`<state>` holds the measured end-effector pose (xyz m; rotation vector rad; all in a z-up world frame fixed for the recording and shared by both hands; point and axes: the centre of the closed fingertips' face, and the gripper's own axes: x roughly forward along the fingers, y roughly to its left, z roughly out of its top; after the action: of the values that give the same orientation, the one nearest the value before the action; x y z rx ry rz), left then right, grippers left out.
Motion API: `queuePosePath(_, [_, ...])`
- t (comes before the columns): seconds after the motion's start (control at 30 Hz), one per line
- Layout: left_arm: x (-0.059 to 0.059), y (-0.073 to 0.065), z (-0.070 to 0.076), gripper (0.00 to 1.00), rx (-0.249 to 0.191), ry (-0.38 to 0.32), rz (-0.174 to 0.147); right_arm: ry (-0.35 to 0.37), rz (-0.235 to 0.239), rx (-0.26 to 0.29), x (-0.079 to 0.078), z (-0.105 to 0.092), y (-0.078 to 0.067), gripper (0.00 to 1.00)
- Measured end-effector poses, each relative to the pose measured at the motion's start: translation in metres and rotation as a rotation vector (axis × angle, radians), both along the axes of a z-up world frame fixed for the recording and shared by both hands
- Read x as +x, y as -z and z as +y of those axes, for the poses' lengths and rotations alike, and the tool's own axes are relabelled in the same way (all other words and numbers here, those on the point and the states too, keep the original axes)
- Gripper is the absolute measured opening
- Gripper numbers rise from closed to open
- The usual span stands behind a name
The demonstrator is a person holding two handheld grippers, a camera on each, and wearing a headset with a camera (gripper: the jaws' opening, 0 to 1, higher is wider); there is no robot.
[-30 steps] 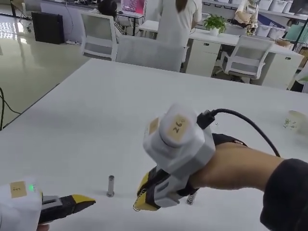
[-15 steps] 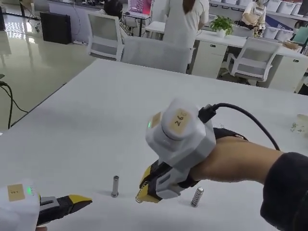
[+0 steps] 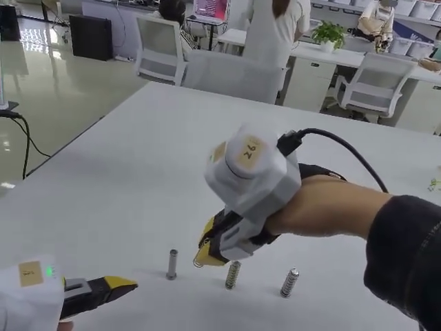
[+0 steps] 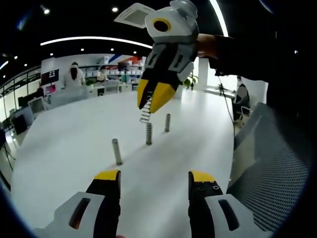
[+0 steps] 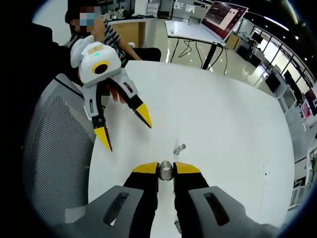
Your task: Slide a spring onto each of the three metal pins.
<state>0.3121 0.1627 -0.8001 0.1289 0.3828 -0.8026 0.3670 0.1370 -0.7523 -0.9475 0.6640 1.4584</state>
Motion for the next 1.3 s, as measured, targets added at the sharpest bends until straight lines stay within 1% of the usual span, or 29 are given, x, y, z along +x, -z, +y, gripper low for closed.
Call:
queuePosePath(0.17, [0.001,0.0,0.002,0.5,-0.001,-0.006,0.0,-0.014,-0.003,-0.001,0.006,0.011,0.002,0.08])
queuePosePath(0.4, [0.001,0.001,0.006,0.52,0.001,-0.012,-0.002,-0.019,-0.002,-0.01,0.018,0.025,0.01,0.08])
queuePosePath(0.53, [0.002,0.002,0.01,0.53,0.003,-0.02,-0.003,-0.027,-0.011,-0.022,0.021,0.029,0.015,0.08])
queuePosePath(0.67, [0.002,0.003,0.013,0.54,0.003,-0.027,-0.004,-0.026,-0.006,-0.026,0.024,0.031,0.019,0.08])
queuePosePath(0.77, [0.002,0.004,0.012,0.56,0.007,-0.028,-0.006,-0.026,-0.008,-0.032,0.026,0.031,0.021,0.08])
queuePosePath(0.83, [0.002,0.006,0.012,0.61,0.011,-0.027,-0.011,-0.027,-0.006,-0.033,0.026,0.032,0.023,0.08])
queuePosePath(1.0, [0.001,0.01,0.01,0.61,0.046,-0.007,-0.016,-0.028,-0.003,-0.036,0.027,0.035,0.024,0.08])
queuePosePath(1.1, [0.0,0.01,0.01,0.63,0.064,-0.002,-0.025,-0.031,0.0,-0.039,0.027,0.037,0.026,0.08])
queuePosePath(1.3, [-0.001,0.011,0.009,0.65,0.11,0.022,-0.044,-0.036,0.002,-0.048,0.028,0.039,0.029,0.08])
